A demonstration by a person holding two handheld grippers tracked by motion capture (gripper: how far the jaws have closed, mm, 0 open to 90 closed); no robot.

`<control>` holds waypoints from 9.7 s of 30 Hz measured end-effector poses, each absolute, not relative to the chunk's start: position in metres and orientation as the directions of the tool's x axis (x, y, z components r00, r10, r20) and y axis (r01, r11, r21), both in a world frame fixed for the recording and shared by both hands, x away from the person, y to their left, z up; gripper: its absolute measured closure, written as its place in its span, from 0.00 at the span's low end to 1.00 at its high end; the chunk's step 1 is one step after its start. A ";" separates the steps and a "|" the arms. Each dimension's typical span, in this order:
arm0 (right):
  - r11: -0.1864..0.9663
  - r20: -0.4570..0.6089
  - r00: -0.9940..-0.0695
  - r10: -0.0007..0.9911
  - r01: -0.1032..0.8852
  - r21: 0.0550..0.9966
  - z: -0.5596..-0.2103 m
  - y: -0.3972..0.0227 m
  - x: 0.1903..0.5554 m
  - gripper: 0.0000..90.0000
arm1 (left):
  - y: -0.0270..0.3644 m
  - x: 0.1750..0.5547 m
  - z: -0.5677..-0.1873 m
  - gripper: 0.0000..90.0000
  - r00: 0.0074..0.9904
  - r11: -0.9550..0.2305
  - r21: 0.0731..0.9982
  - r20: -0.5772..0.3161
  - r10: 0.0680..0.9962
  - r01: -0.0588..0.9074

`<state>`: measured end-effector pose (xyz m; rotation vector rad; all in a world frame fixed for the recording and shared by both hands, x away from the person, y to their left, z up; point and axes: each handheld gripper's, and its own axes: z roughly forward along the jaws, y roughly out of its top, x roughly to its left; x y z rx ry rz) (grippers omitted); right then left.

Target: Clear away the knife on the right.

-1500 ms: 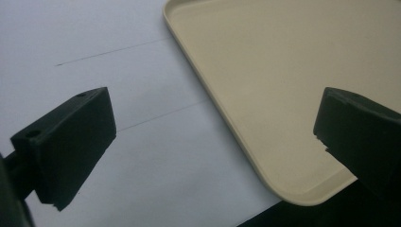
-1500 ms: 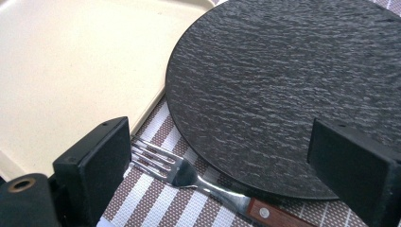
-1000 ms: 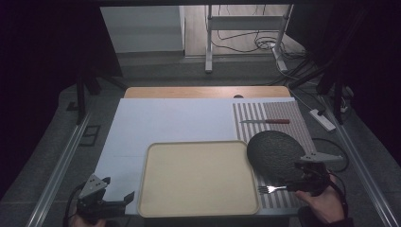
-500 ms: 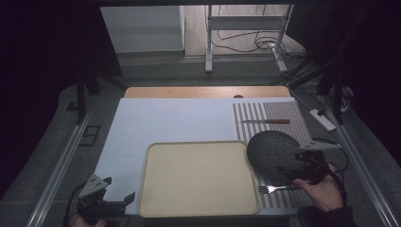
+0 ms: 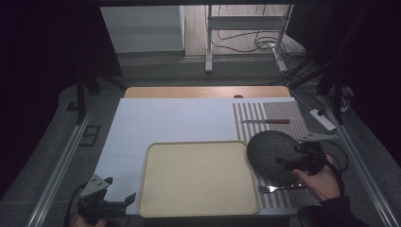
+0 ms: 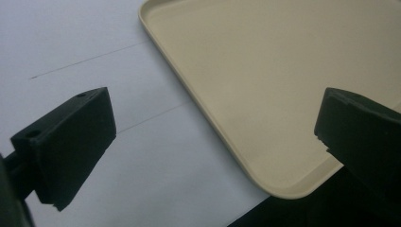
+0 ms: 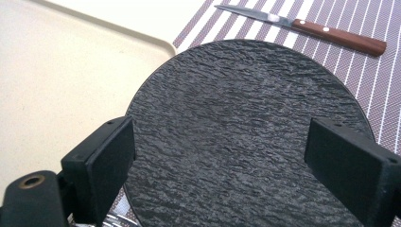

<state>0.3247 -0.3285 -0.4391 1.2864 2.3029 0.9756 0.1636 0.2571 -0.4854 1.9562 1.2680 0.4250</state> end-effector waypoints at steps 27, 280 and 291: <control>0.381 -0.013 -0.508 0.861 0.628 0.679 -0.435 -0.326 0.378 0.09 | 0.258 0.165 -0.486 0.00 0.453 -0.223 0.738 -0.124 0.883 0.637; 0.562 -0.011 -0.752 0.659 0.482 0.672 -0.453 -0.256 0.380 0.86 | 0.254 0.165 -0.486 0.01 0.475 -0.258 0.733 -0.100 0.874 0.630; 0.611 -0.008 -0.802 0.597 0.448 0.652 -0.463 -0.231 0.351 0.86 | 0.254 0.165 -0.486 0.01 0.474 -0.259 0.730 -0.100 0.875 0.633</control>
